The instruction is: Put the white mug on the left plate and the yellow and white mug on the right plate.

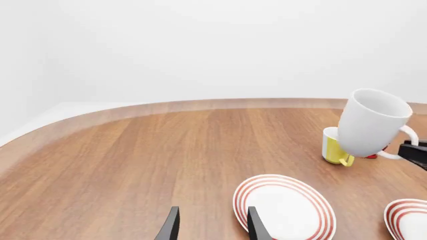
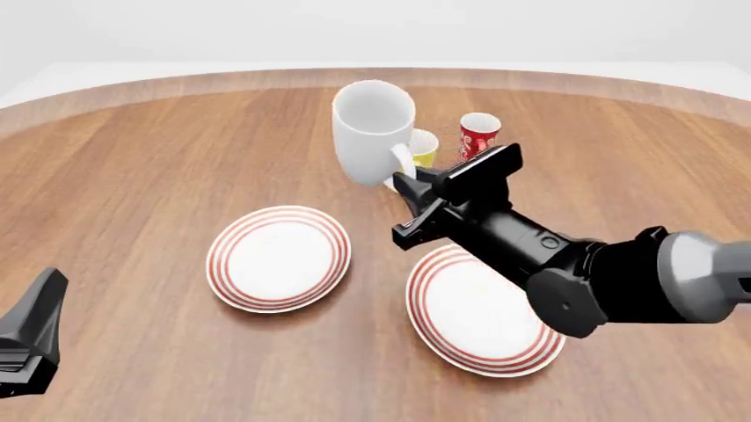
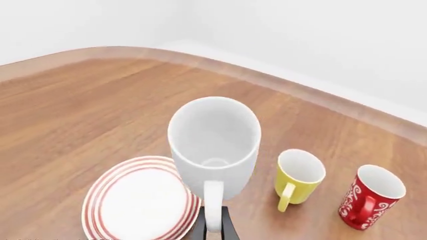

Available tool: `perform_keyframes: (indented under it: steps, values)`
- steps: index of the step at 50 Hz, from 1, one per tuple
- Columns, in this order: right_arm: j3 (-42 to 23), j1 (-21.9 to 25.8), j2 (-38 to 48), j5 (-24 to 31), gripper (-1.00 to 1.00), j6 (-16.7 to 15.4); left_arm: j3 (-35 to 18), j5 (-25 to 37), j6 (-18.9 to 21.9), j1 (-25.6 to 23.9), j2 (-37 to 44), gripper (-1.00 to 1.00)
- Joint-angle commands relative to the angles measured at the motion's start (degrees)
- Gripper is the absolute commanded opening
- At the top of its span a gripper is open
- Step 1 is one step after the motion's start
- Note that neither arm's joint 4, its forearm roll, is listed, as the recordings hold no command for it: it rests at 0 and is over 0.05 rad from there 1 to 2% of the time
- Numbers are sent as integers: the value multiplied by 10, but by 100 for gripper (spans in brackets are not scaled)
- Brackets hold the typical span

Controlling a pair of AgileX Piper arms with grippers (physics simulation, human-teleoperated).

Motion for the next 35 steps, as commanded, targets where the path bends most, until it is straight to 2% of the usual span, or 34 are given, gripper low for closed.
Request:
perform_keyframes:
  steps: [1,35]
  values:
    - [-18,24,22,-2,-100,7,0,0,0,0,0,100]
    - [-67,86,102,-6,-100,23,0,0,0,0,0,100]
